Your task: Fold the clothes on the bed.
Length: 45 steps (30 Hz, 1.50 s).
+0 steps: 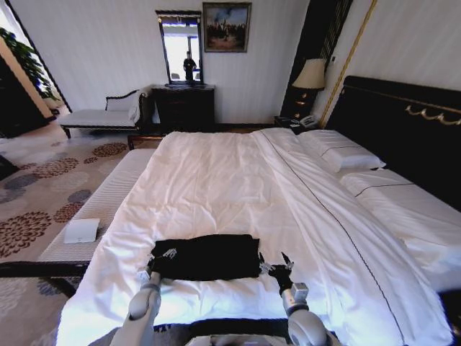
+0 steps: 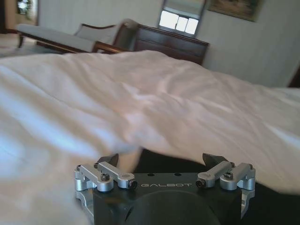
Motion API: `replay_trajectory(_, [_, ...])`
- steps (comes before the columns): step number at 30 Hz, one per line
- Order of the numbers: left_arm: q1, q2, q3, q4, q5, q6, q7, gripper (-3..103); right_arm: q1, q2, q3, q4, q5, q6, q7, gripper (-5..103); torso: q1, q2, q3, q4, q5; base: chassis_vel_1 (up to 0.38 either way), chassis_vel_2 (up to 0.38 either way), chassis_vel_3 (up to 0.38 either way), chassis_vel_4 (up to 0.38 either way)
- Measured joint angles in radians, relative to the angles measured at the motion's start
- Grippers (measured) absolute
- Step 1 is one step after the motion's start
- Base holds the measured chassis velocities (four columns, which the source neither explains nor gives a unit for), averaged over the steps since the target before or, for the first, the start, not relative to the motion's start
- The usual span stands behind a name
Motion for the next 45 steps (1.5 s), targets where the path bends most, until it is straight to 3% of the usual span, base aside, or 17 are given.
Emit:
replay_trajectory(11, [0.033, 0.075, -0.04, -0.07, -0.089, 0.042, -0.004, 100, 0.043, 0.02, -0.021, -0.07, 0.126, 0.002, -0.044, 100, 0.0, 0.0, 0.0, 0.0006, 0.0001, 0.0, 0.0, 0.0, 0.0])
replay_trajectory(12, [0.039, 0.059, 0.009, -0.08, 0.024, 0.044, 0.001, 100, 0.041, 0.023, -0.023, -0.063, 0.119, 0.002, -0.045, 100, 0.0, 0.0, 0.0, 0.0001, -0.0002, 0.0, 0.0, 0.0, 0.0])
replay_trajectory(13, [0.039, 0.059, 0.009, -0.08, 0.024, 0.044, 0.001, 100, 0.041, 0.023, -0.023, -0.063, 0.119, 0.002, -0.045, 100, 0.0, 0.0, 0.0, 0.0001, -0.0002, 0.0, 0.0, 0.0, 0.0])
replay_trajectory(15, [0.031, 0.047, 0.031, -0.056, 0.17, 0.045, -0.004, 100, 0.037, 0.021, -0.028, -0.053, 0.105, 0.001, -0.045, 100, 0.0, 0.0, 0.0, -0.0004, 0.0, 0.0, 0.0, 0.0, 0.0])
replay_trajectory(17, [0.039, 0.045, 0.035, -0.041, 0.265, 0.045, -0.004, 100, 0.041, 0.013, -0.035, -0.047, 0.1, -0.001, -0.045, 100, 0.0, 0.0, 0.0, 0.0, -0.0002, 0.0, 0.0, 0.0, 0.0])
replay_trajectory(23, [0.016, 0.055, 0.012, 0.009, 0.337, 0.046, -0.02, 100, 0.039, 0.003, -0.033, -0.041, 0.095, -0.002, -0.046, 100, 0.0, 0.0, 0.0, -0.0003, -0.0003, 0.0, 0.0, 0.0, 0.0])
replay_trajectory(28, [-0.025, 0.074, -0.026, 0.044, 0.245, 0.026, -0.05, 100, 0.042, 0.009, -0.034, -0.068, 0.093, 0.0, -0.05, 100, 0.0, 0.0, 0.0, 0.0001, 0.0003, 0.0, 0.0, 0.0, 0.0])
replay_trajectory(33, [-0.009, 0.091, -0.068, -0.016, 0.136, 0.021, -0.057, 100, 0.058, 0.019, -0.037, -0.113, 0.128, 0.023, -0.087, 100, 0.0, 0.0, 0.0, 0.0, 0.0002, 0.0, 0.0, 0.0, 0.0])
replay_trajectory(38, [0.083, 0.098, -0.156, -0.167, 0.041, 0.034, -0.058, 100, 0.06, 0.016, -0.028, -0.123, 0.322, 0.046, -0.158, 100, 0.0, 0.0, 0.0, 0.0003, 0.0, 0.0, 0.0, 0.0, 0.0])
replay_trajectory(45, [0.172, 0.077, -0.227, -0.28, -0.002, 0.043, -0.054, 100, 0.053, 0.02, -0.021, -0.104, 0.471, 0.052, -0.196, 100, 0.0, 0.0, 0.0, 0.0001, 0.0, 0.0, 0.0, 0.0, 0.0])
